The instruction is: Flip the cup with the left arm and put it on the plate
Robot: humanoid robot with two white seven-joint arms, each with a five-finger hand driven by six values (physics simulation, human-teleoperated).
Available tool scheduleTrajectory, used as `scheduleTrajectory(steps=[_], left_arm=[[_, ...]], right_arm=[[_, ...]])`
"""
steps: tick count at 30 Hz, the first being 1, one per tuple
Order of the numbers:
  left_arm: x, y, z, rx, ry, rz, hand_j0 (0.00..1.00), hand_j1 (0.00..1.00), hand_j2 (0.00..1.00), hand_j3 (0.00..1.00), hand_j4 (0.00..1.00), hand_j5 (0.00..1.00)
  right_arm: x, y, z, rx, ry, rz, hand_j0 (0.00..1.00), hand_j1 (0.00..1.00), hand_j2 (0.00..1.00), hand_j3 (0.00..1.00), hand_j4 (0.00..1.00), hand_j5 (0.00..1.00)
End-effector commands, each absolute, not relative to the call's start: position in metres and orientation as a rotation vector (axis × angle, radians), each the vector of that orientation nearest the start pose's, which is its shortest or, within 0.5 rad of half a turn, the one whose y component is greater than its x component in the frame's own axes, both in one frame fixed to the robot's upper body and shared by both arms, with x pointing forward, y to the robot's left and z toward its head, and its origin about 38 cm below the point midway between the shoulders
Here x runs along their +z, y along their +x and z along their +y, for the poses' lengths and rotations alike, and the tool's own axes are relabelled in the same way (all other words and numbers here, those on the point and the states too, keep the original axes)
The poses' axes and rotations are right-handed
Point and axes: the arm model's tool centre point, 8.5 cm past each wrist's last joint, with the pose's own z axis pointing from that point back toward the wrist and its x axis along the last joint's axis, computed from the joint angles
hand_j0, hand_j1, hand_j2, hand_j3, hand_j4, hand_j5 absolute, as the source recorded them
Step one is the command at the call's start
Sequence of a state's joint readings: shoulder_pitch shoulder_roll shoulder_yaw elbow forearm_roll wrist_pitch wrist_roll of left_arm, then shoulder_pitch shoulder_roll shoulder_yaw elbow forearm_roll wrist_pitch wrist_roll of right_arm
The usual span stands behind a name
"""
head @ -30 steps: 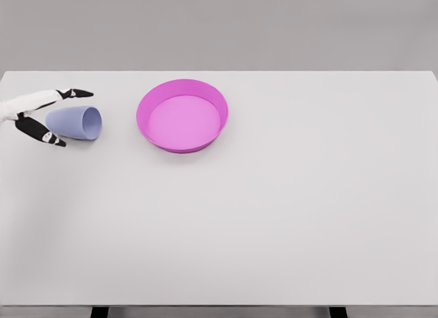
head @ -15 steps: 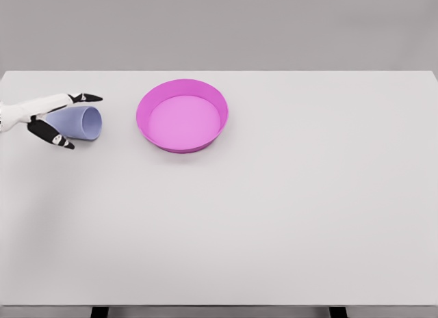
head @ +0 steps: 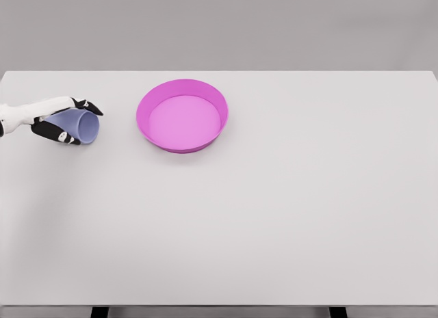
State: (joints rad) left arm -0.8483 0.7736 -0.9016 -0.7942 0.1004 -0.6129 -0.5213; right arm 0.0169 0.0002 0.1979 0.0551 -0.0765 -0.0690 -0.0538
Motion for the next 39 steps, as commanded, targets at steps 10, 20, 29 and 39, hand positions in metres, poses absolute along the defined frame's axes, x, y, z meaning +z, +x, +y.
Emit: scheduleTrajectory(steps=[10,20,29,39], left_arm=[[0.185,0.487,0.384,-1.497,0.140,-1.406,0.60,0.60,0.60,0.60,0.60,0.60],[0.237,0.473,0.359,-1.444,0.006,-1.628,0.54,0.54,0.54,0.54,0.54,0.54],[0.262,0.475,0.338,-1.353,-0.107,-1.763,0.52,0.52,0.52,0.52,0.52,0.52],[0.267,0.471,0.276,-1.171,-0.425,-1.917,0.55,0.55,0.55,0.55,0.55,0.55]], right_arm=[[-0.259,-0.022,-0.279,0.121,-0.143,0.005,1.00,1.00,1.00,1.00,1.00,1.00],[-0.259,-0.022,-0.279,0.121,-0.143,0.005,1.00,1.00,1.00,1.00,1.00,1.00],[-0.259,-0.022,-0.279,0.121,-0.143,0.005,1.00,1.00,1.00,1.00,1.00,1.00],[-0.259,-0.022,-0.279,0.121,-0.143,0.005,1.00,1.00,1.00,1.00,1.00,1.00]])
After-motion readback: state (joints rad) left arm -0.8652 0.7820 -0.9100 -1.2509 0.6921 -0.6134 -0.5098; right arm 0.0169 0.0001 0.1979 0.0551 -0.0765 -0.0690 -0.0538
